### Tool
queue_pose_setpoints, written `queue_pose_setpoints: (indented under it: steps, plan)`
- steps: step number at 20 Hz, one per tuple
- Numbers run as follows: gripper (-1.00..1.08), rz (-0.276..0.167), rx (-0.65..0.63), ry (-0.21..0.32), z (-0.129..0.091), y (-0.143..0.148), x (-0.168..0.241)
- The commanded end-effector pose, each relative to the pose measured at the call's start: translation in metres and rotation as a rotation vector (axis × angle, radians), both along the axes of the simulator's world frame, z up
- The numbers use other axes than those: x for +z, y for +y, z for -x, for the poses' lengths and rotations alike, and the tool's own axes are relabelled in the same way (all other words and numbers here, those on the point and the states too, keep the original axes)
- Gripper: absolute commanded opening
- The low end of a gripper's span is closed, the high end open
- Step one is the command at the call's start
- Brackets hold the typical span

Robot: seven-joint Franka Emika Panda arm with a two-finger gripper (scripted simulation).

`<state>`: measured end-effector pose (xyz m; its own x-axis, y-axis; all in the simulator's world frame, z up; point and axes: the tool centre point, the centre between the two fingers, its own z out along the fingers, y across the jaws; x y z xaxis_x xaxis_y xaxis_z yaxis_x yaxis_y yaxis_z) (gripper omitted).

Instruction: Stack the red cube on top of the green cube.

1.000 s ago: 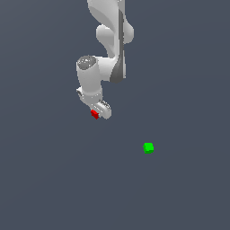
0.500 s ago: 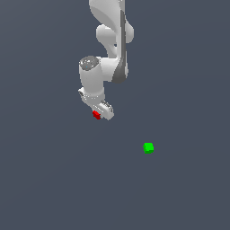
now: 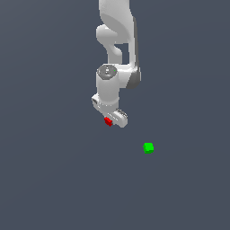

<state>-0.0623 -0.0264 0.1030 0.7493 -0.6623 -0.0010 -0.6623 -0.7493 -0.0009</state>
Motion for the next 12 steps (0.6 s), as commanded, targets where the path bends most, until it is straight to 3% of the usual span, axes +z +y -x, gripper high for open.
queue_pose_setpoints:
  steps: [1, 12]
  plan:
    - [-1.0, -0.001, 0.0, -0.001, -0.012, 0.023, -0.005]
    - [-1.0, -0.001, 0.0, -0.001, -0.07, 0.124, -0.025]
